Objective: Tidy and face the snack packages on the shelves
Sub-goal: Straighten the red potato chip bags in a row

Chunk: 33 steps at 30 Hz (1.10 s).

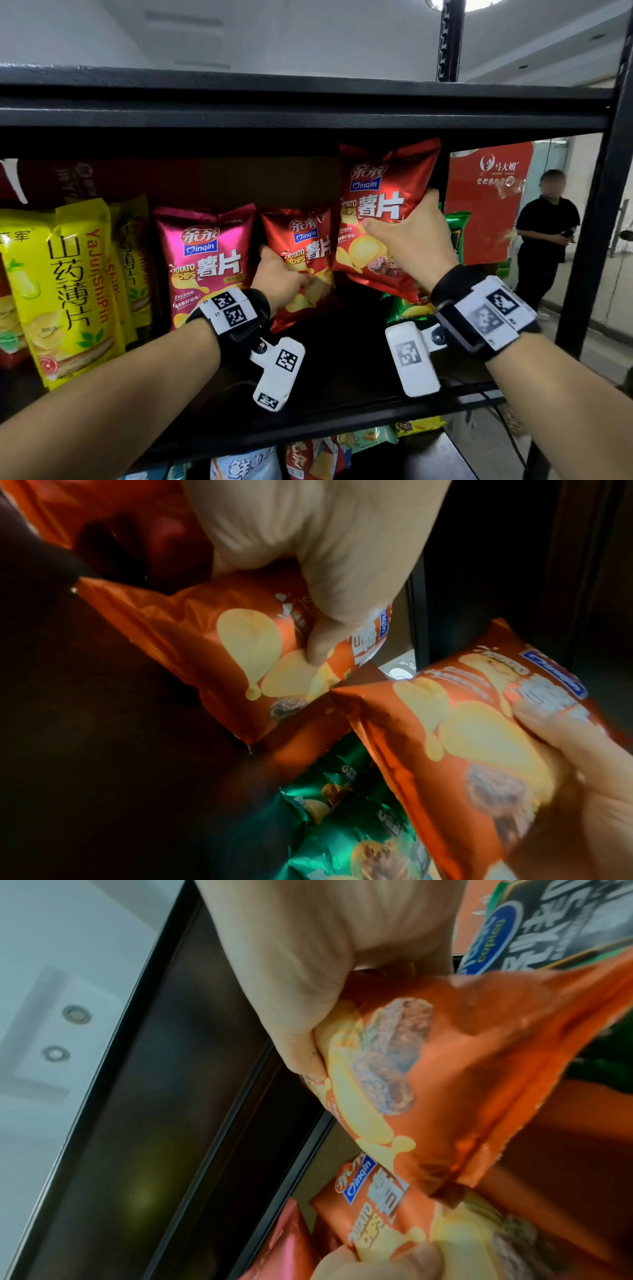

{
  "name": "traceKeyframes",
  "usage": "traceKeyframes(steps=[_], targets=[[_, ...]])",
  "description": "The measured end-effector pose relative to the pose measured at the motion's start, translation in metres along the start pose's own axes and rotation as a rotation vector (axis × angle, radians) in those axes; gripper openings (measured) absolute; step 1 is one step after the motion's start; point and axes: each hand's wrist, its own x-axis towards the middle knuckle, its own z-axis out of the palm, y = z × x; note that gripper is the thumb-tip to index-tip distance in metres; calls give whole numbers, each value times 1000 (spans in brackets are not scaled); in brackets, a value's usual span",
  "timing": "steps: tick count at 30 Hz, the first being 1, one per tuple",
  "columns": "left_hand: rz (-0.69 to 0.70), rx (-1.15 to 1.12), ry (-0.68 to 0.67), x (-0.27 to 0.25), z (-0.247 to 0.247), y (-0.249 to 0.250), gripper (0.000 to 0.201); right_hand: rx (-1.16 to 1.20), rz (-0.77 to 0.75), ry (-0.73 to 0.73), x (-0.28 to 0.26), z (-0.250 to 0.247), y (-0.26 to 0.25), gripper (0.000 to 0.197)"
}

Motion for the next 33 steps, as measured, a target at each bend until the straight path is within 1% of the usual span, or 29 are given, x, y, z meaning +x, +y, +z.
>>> traceKeyframes(steps=[1, 4, 6, 10, 11, 14, 17, 19, 22, 23, 24, 26, 30, 31, 33], targets=[[-18, -14, -6, 3, 1, 0, 88, 32, 17, -17, -1, -2, 3, 64], [-51, -49, -24, 12, 3, -2, 78, 138, 40, -64, -5, -4, 13, 62], [-67, -34, -35, 16, 5, -3, 77, 192, 46, -86, -6, -6, 18, 62], [-51, 23, -68, 16, 7, -4, 57, 298, 73, -161, -7, -7, 26, 60], [-44, 48, -75, 15, 8, -4, 55, 322, 78, -184, -7, -8, 28, 58], [-27, 110, -62, 13, 10, -2, 56, 364, 79, -273, -9, -8, 32, 53], [-24, 100, -42, 8, 8, 2, 53, 375, 98, -343, -11, -9, 36, 60], [-29, 77, -24, 2, 4, 5, 47, 395, 99, -372, -12, -10, 38, 59], [13, 47, -3, -13, -3, 12, 32, 435, 104, -418, -16, -9, 38, 57], [46, 54, 6, -19, -6, 14, 31, 448, 105, -434, -17, -9, 38, 55], [86, 58, 19, -26, -8, 18, 35, 464, 111, -445, -18, -8, 37, 52], [154, 9, 31, -40, -12, 24, 45, 497, 121, -467, -23, -5, 36, 49], [179, -309, -60, -63, -17, 34, 35, 529, 129, -521, -35, 0, 31, 53], [201, -355, -77, -67, -18, 37, 36, 535, 128, -536, -37, 1, 30, 55], [256, -406, -129, -74, -22, 42, 50, 551, 120, -564, -43, 3, 26, 58]])
